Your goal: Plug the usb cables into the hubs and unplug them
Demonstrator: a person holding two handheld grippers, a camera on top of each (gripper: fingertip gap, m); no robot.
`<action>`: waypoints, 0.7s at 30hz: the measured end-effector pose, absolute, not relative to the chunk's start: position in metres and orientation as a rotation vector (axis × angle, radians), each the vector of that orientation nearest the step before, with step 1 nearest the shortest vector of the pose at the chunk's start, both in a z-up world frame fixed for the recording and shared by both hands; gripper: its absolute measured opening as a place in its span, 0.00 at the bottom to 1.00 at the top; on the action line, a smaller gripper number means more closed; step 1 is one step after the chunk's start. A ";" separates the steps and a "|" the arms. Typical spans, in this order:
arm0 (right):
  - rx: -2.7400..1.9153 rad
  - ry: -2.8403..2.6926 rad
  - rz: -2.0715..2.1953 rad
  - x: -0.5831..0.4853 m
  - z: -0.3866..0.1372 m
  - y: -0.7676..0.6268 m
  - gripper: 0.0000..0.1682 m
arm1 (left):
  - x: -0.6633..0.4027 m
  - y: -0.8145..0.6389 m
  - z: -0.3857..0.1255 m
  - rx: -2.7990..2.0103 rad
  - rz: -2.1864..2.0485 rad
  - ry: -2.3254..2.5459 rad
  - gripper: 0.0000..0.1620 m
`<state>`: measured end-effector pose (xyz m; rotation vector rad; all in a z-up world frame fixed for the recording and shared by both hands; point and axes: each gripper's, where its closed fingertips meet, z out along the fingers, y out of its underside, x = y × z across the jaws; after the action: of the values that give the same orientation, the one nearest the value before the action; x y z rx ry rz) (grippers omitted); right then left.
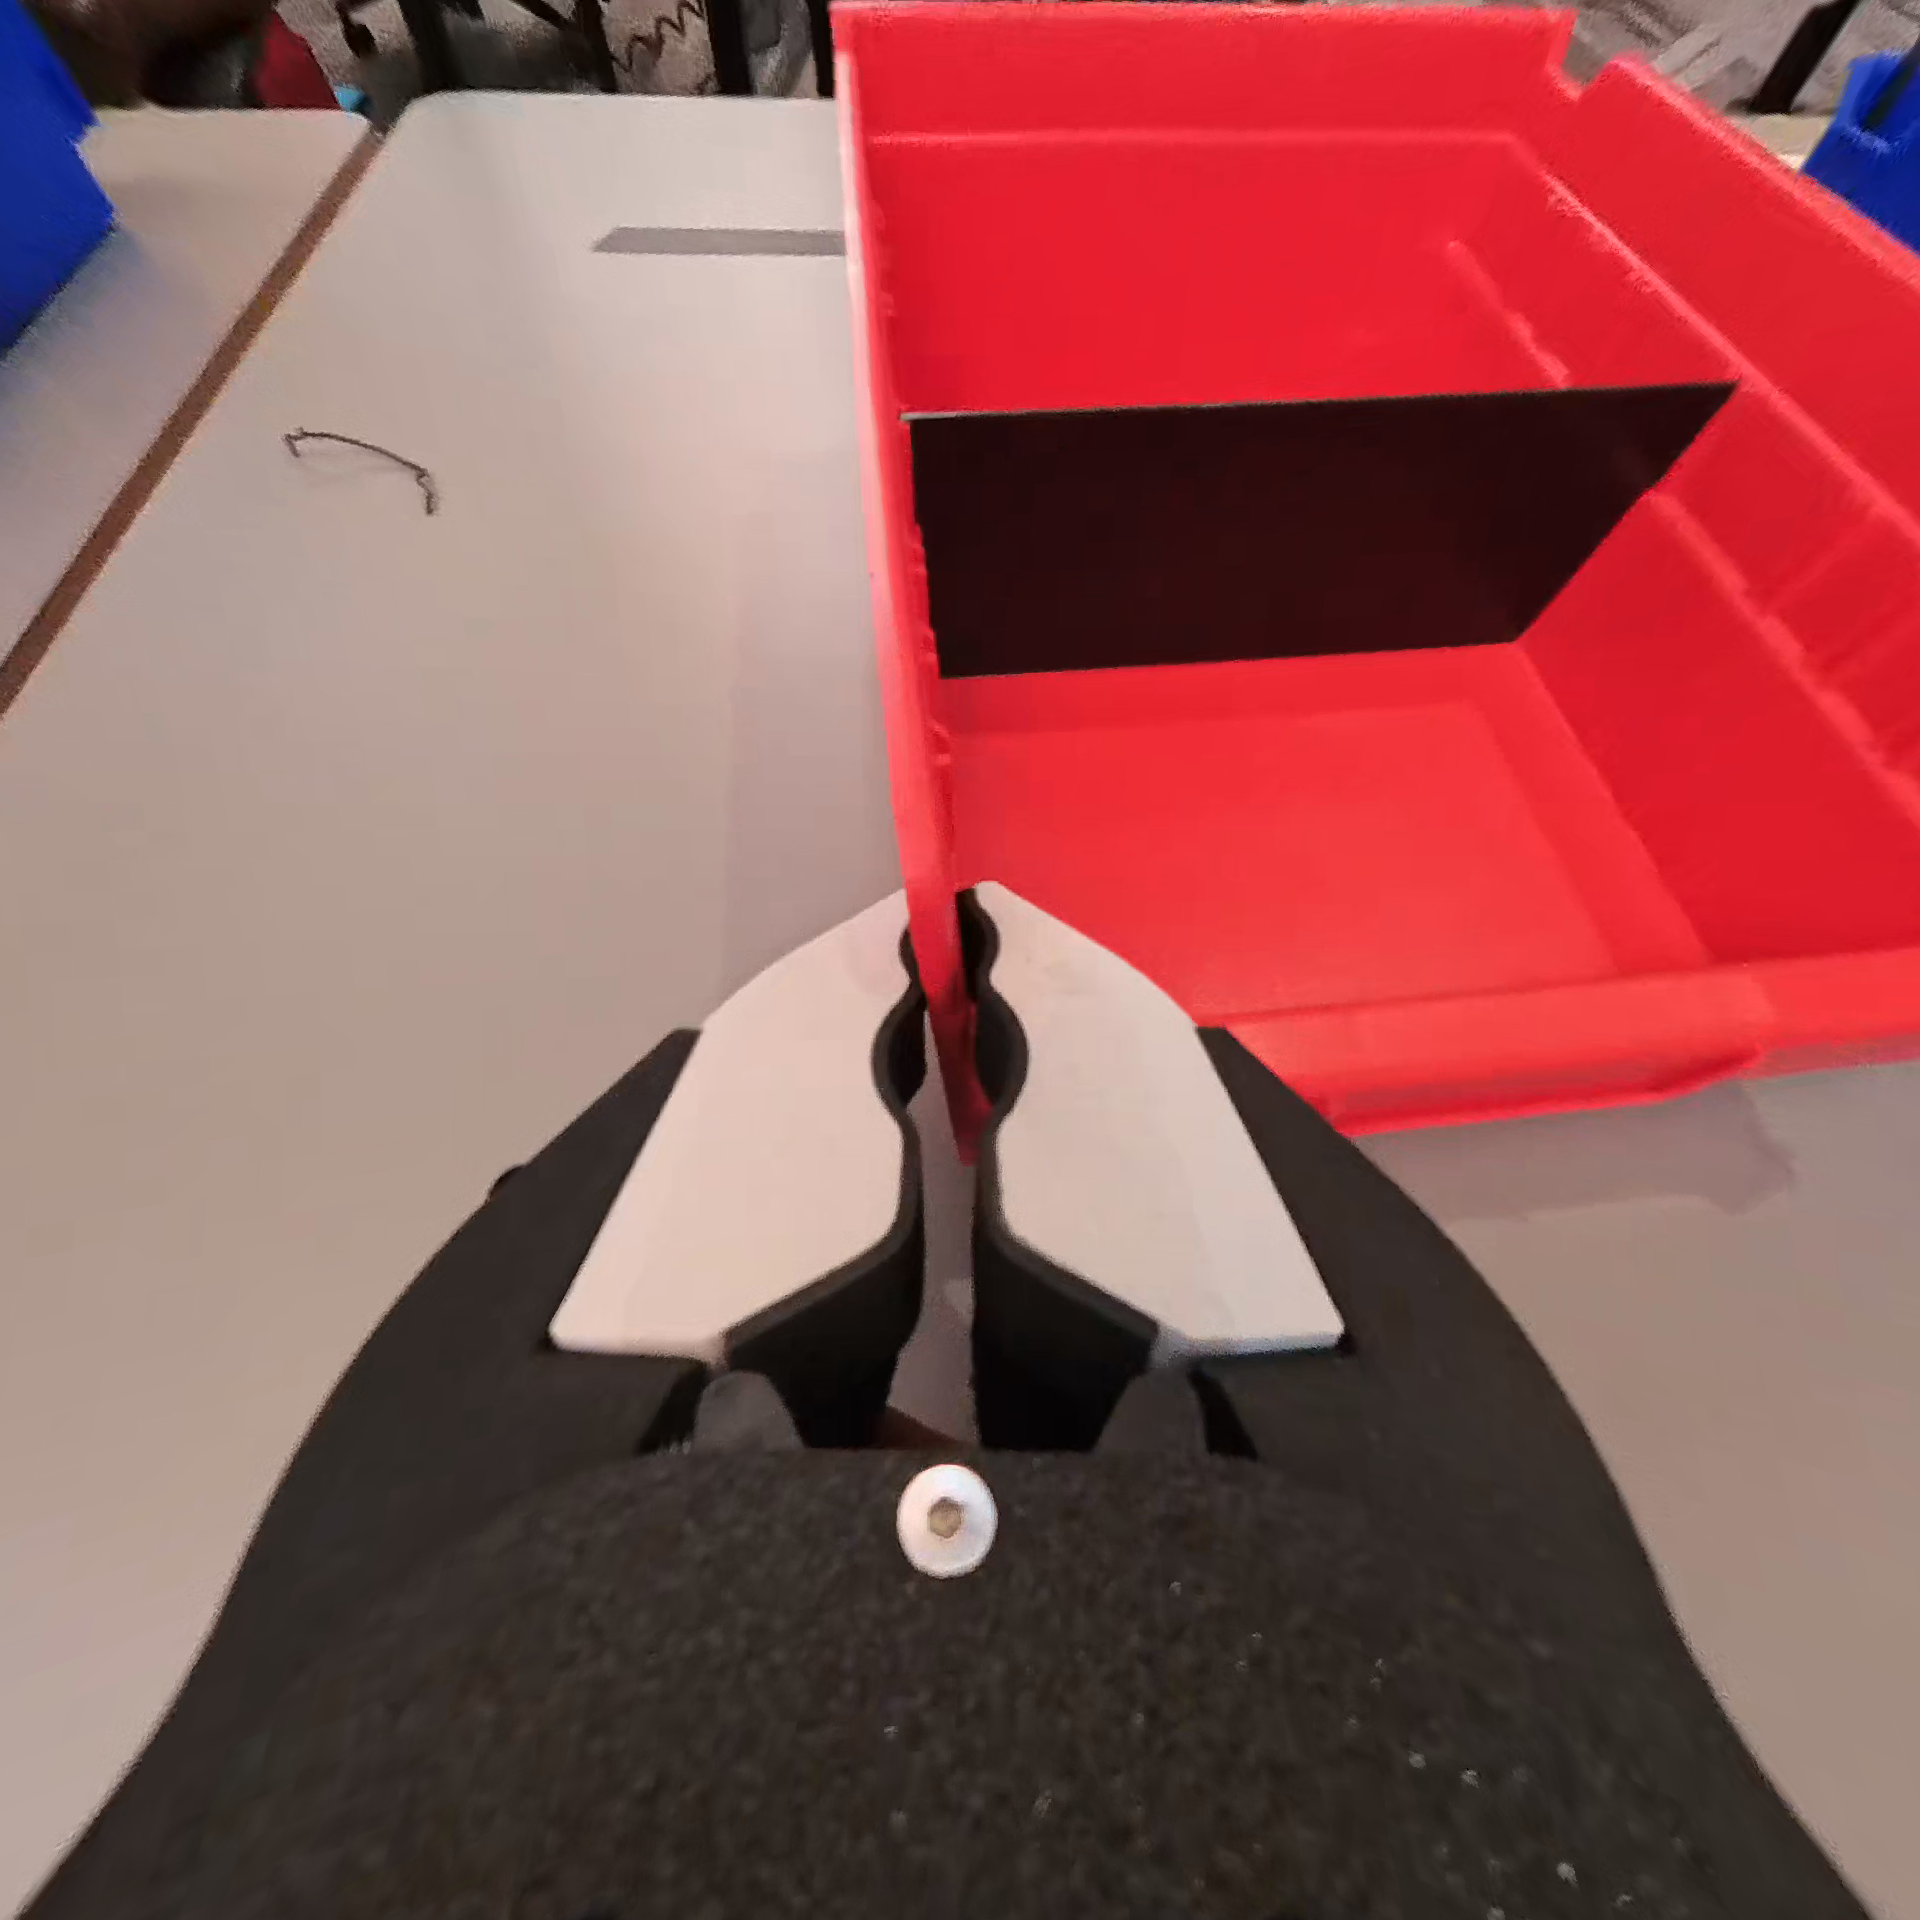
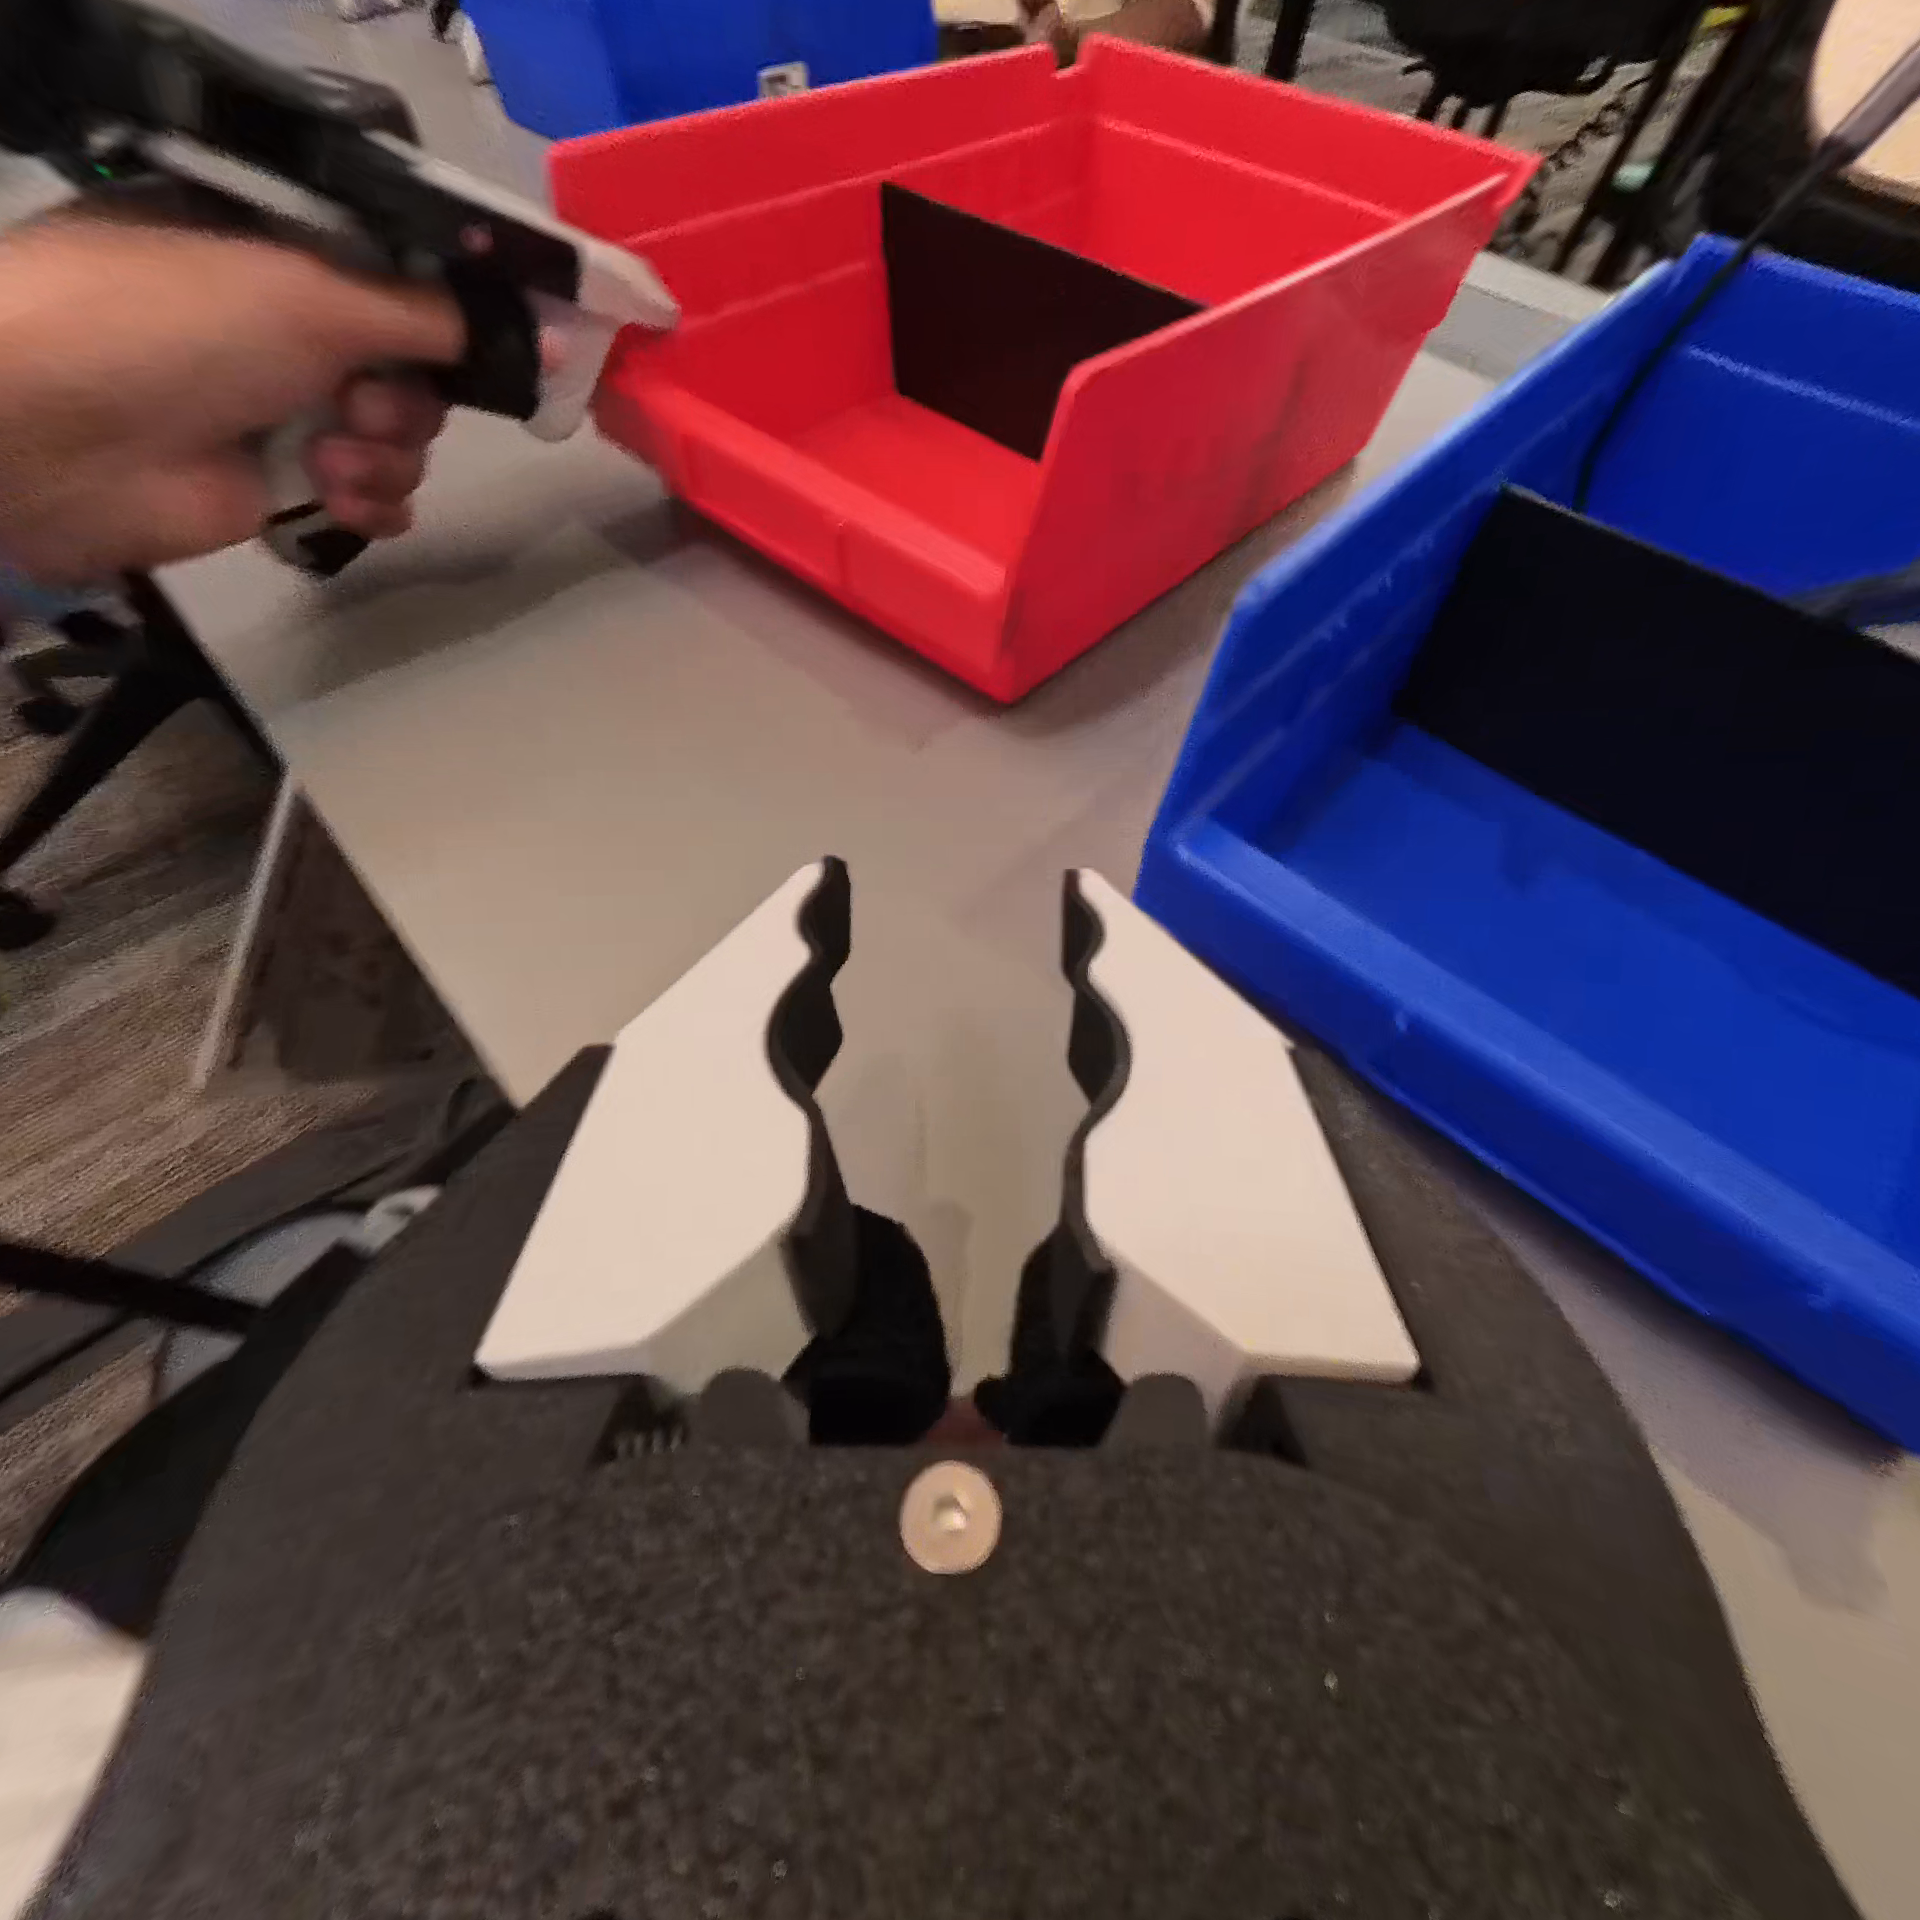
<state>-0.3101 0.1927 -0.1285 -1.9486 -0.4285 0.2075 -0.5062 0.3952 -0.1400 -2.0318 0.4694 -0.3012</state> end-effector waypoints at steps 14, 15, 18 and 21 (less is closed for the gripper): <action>-2.025 -0.232 0.187 -0.369 -0.135 0.239 0.10 | -0.551 0.246 -0.135 -2.004 -0.191 0.388 0.06; -1.990 -0.253 0.183 -0.371 -0.126 0.235 0.09 | -0.554 0.240 -0.129 -1.973 -0.184 0.373 0.06; -1.836 -0.280 0.054 -0.367 -0.083 0.226 0.00 | -0.559 0.227 -0.090 -1.830 -0.066 0.367 0.06; -1.602 -0.381 -0.032 -0.375 -0.013 0.210 0.00 | -0.532 0.210 -0.037 -1.672 -0.070 0.423 0.06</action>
<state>-0.3752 0.2095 -0.0129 -1.6018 -0.3815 -0.0324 -0.5321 0.2099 -0.0367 -1.6719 0.4230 -0.0698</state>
